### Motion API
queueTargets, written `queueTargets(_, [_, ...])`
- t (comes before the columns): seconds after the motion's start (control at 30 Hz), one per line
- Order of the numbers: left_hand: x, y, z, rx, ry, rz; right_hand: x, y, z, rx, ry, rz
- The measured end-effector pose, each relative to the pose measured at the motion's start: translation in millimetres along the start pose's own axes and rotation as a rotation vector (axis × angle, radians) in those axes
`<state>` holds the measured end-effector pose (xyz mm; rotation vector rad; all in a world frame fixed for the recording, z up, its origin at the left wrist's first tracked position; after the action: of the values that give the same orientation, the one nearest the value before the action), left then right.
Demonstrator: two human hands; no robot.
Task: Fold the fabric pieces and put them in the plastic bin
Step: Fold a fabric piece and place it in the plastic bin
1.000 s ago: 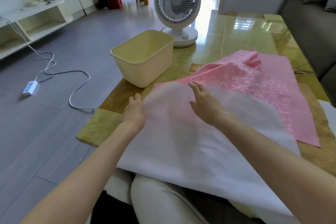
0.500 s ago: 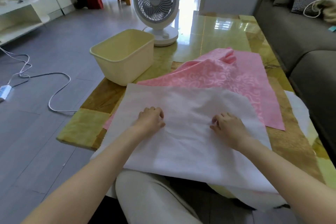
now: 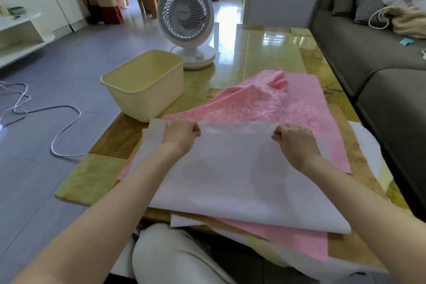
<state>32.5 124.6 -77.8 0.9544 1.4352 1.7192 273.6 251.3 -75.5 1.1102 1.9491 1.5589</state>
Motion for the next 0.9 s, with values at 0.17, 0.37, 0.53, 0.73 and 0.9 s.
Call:
queueTargets(0.17, [32,-5,2,0.063,0.022,-0.017,37,-8,3,-0.028,-0.045,-0.03])
queueTargets(0.37, [52,-20,-1,0.049,0.057,-0.043,61,-24,3,-0.049,-0.071,-0.06])
queueTargets(0.53, [61,-30,-2,0.053,0.054,-0.035,73,-33,2,-0.053,-0.088,-0.069])
queueTargets(0.73, [69,-37,-1,0.078,0.056,-0.033,79,-37,1,-0.083,-0.1,-0.053])
queueTargets(0.9, [72,-42,1,0.079,0.052,-0.041,76,-41,2,-0.136,-0.117,-0.043])
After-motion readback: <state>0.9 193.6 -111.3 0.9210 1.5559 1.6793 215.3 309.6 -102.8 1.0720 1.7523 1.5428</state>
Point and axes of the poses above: each hand's wrist, its own x-axis towards the middle knuckle, its own y-axis out of the back of the hand, z = x × y, the point moved 4 cm from there along x, towards the middle knuckle, and after that the axes turned 13 degrees about x, right-handed, at the moved point
